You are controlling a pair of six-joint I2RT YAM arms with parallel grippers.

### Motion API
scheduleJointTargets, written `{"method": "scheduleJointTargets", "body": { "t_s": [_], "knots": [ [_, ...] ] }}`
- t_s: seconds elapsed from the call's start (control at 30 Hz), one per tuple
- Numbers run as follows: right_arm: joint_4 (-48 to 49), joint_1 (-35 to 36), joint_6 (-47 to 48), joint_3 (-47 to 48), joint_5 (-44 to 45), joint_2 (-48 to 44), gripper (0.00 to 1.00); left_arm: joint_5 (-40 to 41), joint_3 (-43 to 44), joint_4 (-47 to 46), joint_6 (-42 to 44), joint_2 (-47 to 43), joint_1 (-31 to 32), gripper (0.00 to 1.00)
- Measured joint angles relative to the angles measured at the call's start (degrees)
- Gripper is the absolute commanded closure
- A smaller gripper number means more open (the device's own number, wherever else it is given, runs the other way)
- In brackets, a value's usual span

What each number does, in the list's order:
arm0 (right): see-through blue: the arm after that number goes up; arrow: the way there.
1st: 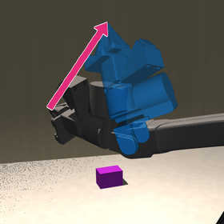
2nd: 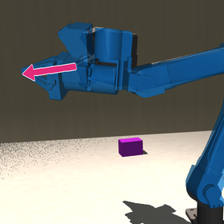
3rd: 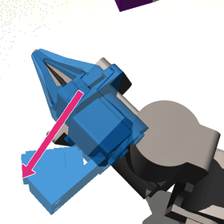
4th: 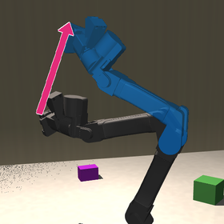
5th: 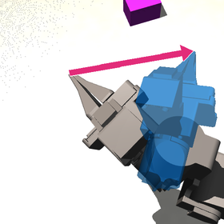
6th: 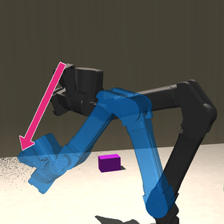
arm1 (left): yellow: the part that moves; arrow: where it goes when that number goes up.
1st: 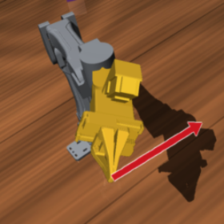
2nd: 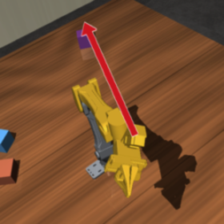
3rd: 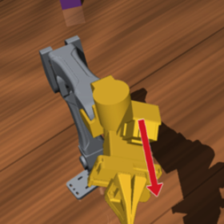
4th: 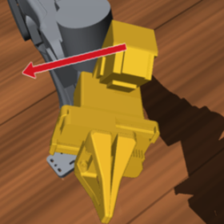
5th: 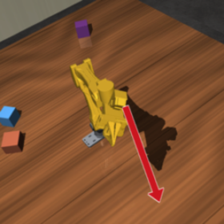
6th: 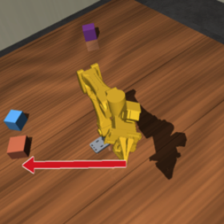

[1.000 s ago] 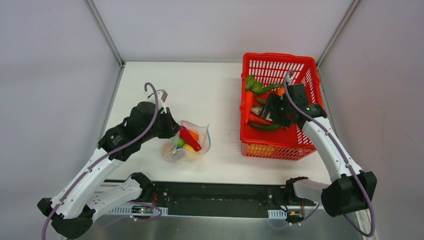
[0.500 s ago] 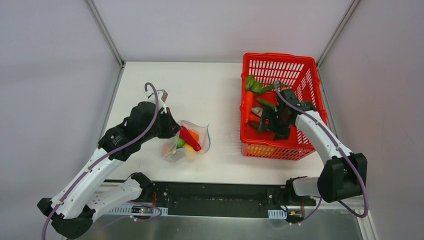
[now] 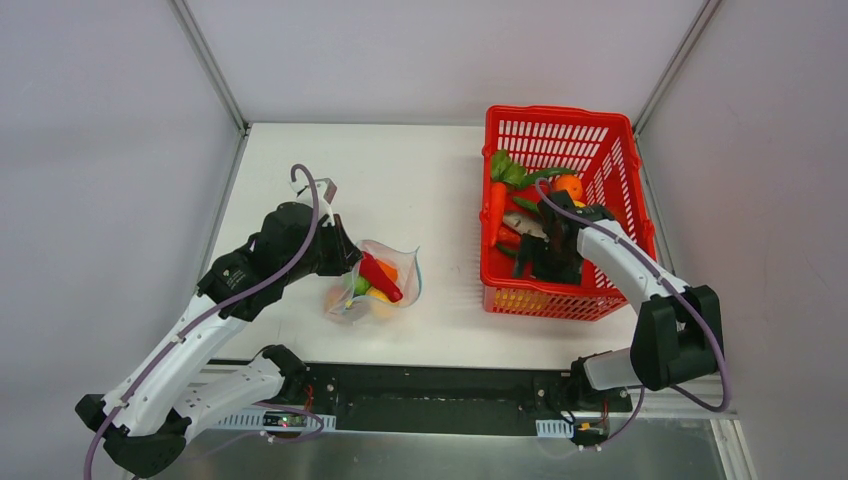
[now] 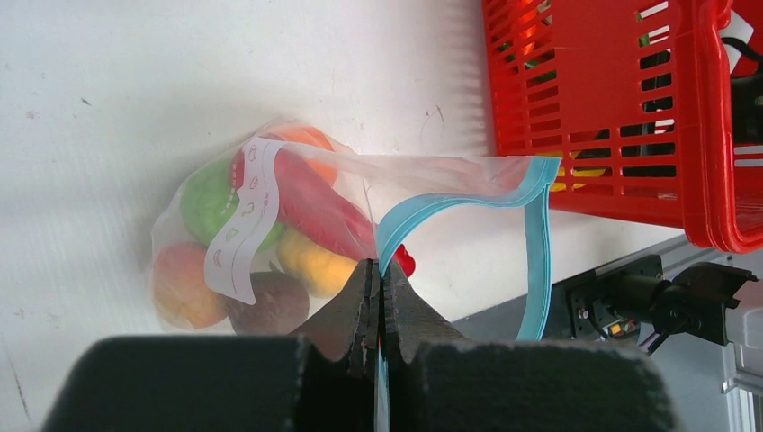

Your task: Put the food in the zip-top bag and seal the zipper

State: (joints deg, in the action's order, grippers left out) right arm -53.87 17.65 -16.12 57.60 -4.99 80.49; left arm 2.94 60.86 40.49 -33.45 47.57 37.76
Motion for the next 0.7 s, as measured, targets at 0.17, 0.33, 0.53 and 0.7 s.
{"method": "scheduleJointTargets", "body": {
  "t_s": [0.17,0.33,0.53,0.7],
  "knots": [
    [-0.79,0.09,-0.48,-1.73,0.87,0.46,0.04,-0.42,-0.02,-0.22,0.26,-0.02,0.00,1.00],
    [0.44,0.24,-1.14,-2.71,-0.24,3.04,0.18,-0.90,-0.28,-0.31,0.70,-0.48,0.00,1.00],
    [5.01,0.28,-3.37,-2.64,-2.05,3.06,0.44,-0.87,-0.81,-0.35,1.01,-1.97,-0.13,1.00],
    [9.03,0.15,-5.51,-2.67,-0.76,3.04,0.36,-0.98,-1.36,-0.79,0.98,-2.12,-0.37,1.00]
  ]
}}
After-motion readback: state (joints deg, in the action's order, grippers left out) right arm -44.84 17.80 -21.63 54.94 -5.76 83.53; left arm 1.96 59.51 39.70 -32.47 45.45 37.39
